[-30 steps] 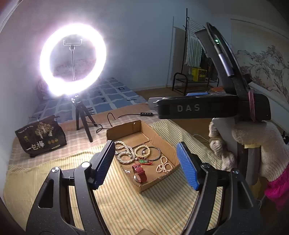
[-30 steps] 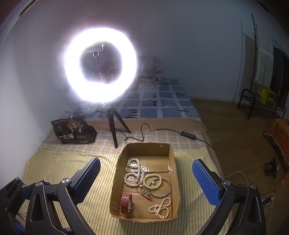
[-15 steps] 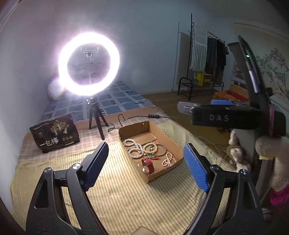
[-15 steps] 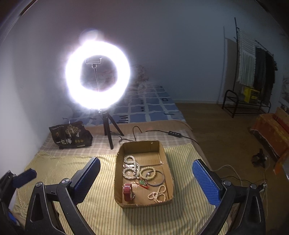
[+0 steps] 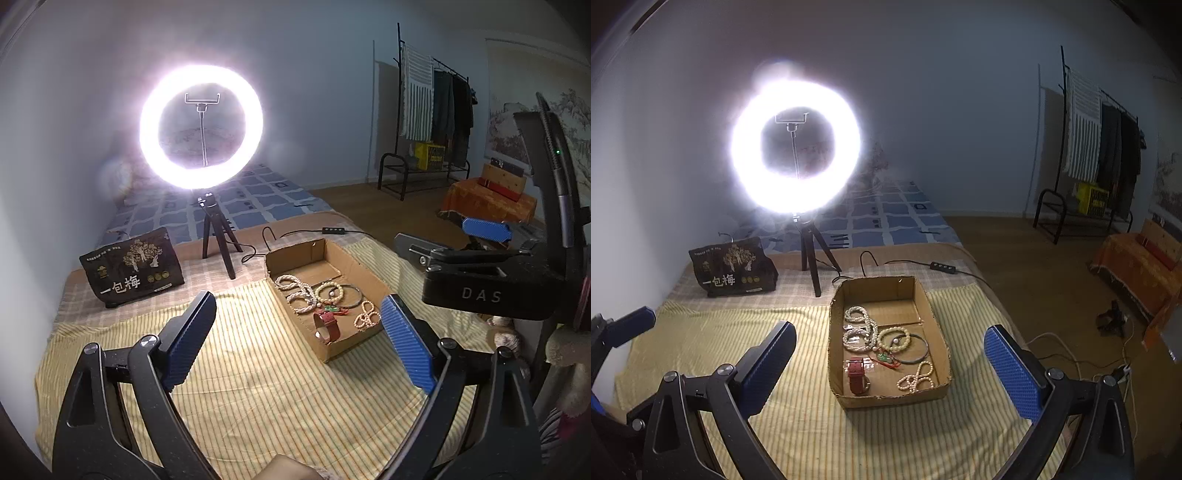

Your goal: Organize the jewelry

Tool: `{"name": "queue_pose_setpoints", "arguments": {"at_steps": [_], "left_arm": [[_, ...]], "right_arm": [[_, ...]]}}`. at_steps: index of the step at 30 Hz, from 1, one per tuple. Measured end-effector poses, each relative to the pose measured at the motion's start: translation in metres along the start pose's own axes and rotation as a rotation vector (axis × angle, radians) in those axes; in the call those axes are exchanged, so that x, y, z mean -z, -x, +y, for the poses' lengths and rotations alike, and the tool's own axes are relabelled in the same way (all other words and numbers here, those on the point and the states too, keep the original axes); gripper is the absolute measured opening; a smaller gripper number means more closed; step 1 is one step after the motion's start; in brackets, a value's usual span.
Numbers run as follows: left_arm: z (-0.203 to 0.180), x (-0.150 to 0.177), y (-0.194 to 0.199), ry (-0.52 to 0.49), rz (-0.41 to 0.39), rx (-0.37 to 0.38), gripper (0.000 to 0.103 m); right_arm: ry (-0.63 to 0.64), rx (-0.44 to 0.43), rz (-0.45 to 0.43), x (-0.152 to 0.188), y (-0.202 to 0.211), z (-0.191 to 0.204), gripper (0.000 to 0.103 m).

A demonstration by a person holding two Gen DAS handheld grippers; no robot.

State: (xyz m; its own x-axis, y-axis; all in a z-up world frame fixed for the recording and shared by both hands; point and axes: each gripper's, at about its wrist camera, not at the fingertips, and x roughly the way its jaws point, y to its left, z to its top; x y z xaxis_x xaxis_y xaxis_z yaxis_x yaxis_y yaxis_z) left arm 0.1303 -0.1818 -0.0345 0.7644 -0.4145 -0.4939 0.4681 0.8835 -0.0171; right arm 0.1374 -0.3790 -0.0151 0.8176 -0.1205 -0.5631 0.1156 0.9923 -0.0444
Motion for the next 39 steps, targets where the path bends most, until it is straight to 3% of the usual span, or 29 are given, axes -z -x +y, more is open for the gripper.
{"name": "queue_pose_setpoints", "arguments": {"at_steps": [4, 8, 39], "left_arm": [[-0.001, 0.003, 0.0, -0.012, 0.003, -0.017, 0.093], [-0.002, 0.004, 0.0, -0.014, -0.001, -0.036, 0.103], [0.008, 0.007, -0.011, 0.037, 0.067, -0.079, 0.103]], "right_arm": [[-0.004, 0.011, -0.031, 0.004, 0.004, -0.001, 0.103], [-0.014, 0.016, -0.044, 0.008, 0.004, -0.004, 0.103], [-0.039, 0.059, -0.013, 0.019, -0.013, -0.014, 0.103]]}}
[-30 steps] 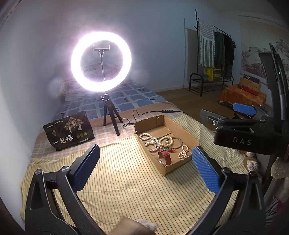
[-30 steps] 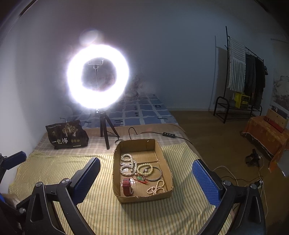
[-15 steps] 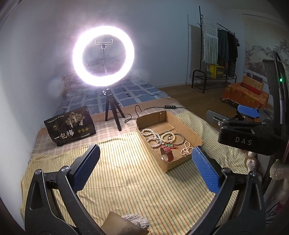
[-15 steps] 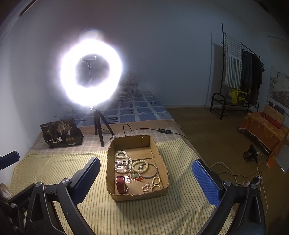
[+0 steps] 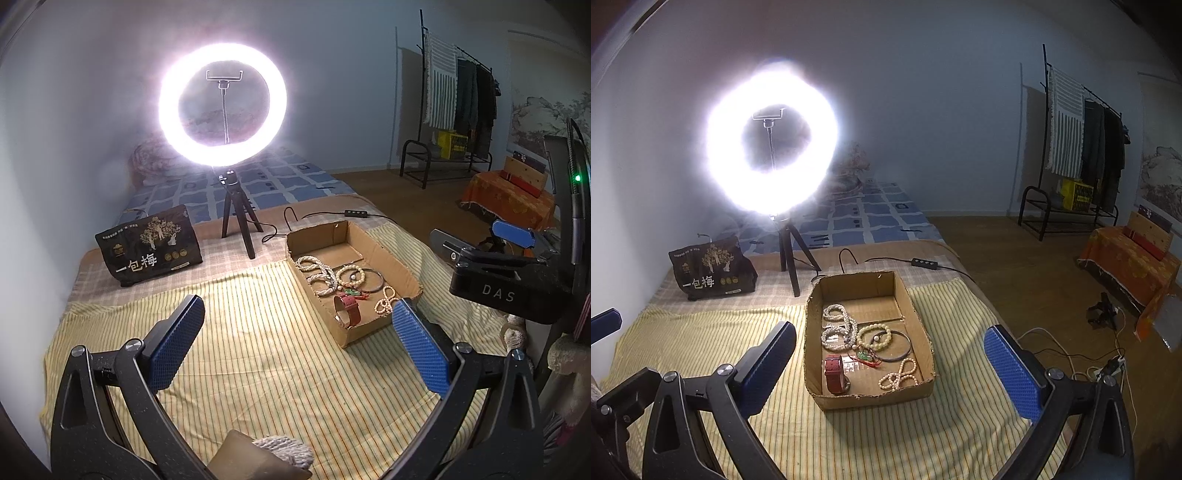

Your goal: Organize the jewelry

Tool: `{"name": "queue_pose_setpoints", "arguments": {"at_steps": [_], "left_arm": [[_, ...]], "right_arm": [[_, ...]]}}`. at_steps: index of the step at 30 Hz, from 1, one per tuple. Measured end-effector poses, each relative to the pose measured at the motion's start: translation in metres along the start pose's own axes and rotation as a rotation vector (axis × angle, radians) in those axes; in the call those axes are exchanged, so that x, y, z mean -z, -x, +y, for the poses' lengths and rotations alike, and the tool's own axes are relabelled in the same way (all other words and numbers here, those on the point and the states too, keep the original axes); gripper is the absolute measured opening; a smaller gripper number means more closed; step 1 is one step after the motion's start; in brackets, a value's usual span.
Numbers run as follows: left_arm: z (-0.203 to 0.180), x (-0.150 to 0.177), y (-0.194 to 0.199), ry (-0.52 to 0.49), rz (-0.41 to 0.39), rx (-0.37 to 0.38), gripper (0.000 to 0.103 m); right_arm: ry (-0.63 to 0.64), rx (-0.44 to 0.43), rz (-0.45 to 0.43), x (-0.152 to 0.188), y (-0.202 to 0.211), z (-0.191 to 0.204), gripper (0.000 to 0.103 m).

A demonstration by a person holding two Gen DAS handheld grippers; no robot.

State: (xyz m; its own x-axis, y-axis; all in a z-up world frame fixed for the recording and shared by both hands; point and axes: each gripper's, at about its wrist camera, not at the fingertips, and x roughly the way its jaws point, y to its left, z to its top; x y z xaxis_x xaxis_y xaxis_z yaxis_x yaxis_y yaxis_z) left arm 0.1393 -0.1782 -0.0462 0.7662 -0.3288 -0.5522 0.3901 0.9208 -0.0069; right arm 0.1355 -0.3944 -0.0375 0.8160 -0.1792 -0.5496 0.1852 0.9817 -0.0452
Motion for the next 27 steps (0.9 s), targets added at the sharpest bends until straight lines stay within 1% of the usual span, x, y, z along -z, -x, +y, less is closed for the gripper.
{"name": "queue_pose_setpoints", "arguments": {"at_steps": [10, 27], "left_arm": [[-0.001, 0.0017, -0.0024, -0.013, 0.015, -0.025, 0.103], [-0.0005, 0.0019, -0.0014, -0.017, 0.012, -0.031, 0.103]], "right_arm": [[-0.018, 0.001, 0.006, 0.0023, -0.0046, -0.002, 0.103], [-0.037, -0.006, 0.021, 0.0049, -0.0091, -0.0016, 0.103]]}}
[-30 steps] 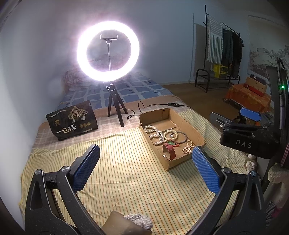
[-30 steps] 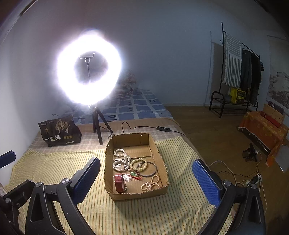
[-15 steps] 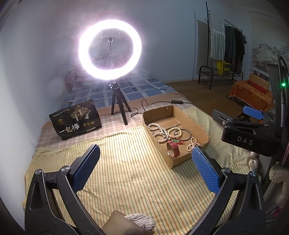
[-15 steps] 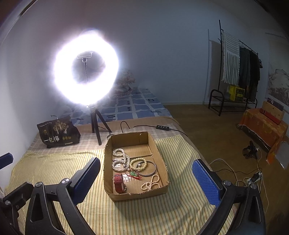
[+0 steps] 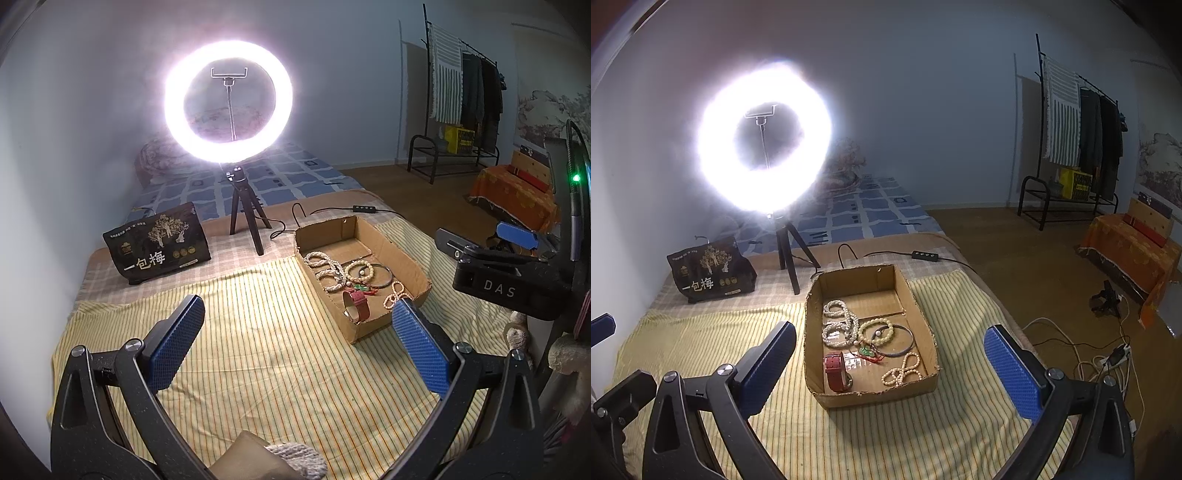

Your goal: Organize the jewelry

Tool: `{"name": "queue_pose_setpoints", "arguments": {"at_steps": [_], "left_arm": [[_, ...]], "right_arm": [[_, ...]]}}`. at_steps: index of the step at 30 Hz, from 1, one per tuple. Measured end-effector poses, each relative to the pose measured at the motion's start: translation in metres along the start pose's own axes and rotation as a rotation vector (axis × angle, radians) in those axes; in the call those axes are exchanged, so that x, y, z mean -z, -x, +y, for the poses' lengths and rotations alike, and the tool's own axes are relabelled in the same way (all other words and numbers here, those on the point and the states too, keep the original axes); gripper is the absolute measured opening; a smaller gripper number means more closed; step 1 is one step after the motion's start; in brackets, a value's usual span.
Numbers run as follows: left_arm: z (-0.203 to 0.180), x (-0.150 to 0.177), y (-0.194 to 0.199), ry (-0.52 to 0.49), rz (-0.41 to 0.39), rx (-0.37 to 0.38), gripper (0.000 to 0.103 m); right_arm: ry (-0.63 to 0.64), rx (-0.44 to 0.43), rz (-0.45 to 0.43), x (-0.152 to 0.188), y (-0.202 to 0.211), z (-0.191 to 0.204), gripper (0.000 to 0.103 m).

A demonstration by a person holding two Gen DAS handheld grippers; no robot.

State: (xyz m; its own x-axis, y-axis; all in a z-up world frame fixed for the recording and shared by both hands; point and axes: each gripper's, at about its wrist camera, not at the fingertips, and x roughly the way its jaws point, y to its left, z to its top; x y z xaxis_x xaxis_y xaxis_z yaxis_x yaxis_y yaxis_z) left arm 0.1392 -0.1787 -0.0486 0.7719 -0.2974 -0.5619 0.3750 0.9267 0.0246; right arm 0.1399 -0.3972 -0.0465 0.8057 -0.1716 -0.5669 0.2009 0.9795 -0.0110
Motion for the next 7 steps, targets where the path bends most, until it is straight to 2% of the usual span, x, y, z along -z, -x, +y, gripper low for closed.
{"name": "queue_pose_setpoints", "arguments": {"at_steps": [7], "left_arm": [[0.0015, -0.0005, 0.0027, 0.002, -0.015, -0.016, 0.103]], "right_arm": [[0.005, -0.001, 0.003, -0.0001, -0.0006, 0.0019, 0.103]]}}
